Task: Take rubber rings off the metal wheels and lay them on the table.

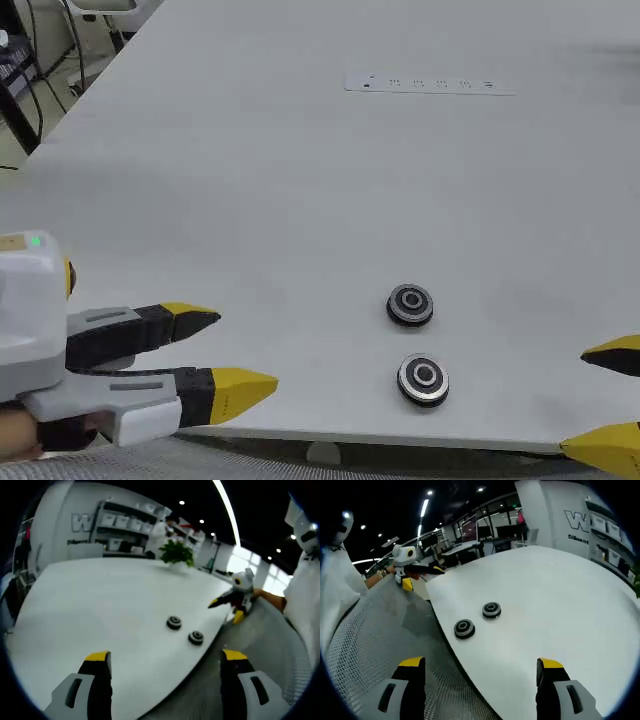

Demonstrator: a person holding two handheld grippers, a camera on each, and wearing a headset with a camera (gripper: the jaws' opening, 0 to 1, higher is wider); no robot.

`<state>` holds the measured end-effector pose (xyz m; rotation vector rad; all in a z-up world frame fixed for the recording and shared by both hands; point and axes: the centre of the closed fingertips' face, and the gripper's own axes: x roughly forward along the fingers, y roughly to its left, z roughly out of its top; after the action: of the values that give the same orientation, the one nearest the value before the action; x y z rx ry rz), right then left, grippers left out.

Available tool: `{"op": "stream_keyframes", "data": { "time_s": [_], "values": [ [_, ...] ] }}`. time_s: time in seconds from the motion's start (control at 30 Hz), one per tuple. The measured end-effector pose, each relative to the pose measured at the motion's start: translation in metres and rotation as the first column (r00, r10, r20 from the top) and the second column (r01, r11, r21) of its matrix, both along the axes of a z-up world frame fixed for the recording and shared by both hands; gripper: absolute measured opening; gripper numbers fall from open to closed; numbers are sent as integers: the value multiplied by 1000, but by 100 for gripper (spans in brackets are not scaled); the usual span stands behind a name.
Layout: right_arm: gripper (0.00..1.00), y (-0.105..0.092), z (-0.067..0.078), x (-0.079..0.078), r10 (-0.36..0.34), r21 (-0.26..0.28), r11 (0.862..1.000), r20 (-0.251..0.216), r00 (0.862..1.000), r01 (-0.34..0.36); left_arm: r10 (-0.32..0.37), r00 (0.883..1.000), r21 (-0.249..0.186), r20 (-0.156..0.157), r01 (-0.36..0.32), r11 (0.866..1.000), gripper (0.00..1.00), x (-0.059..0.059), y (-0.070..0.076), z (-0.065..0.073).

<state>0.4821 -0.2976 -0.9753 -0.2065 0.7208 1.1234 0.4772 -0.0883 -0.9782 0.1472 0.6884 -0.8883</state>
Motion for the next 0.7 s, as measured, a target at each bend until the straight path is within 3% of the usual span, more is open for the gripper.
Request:
{"op": "stream_keyframes", "data": {
  "time_s": [0.5,0.7],
  "values": [
    [91,3,-10,-8,41,-44,998,-12,999,-42,63,998,-73,13,-62,995,98,3,-1,5],
    [90,1,-5,-2,0,-12,1000,1,1000,0,52,999,-75,-14,-53,996,98,0,-3,2]
  ]
}}
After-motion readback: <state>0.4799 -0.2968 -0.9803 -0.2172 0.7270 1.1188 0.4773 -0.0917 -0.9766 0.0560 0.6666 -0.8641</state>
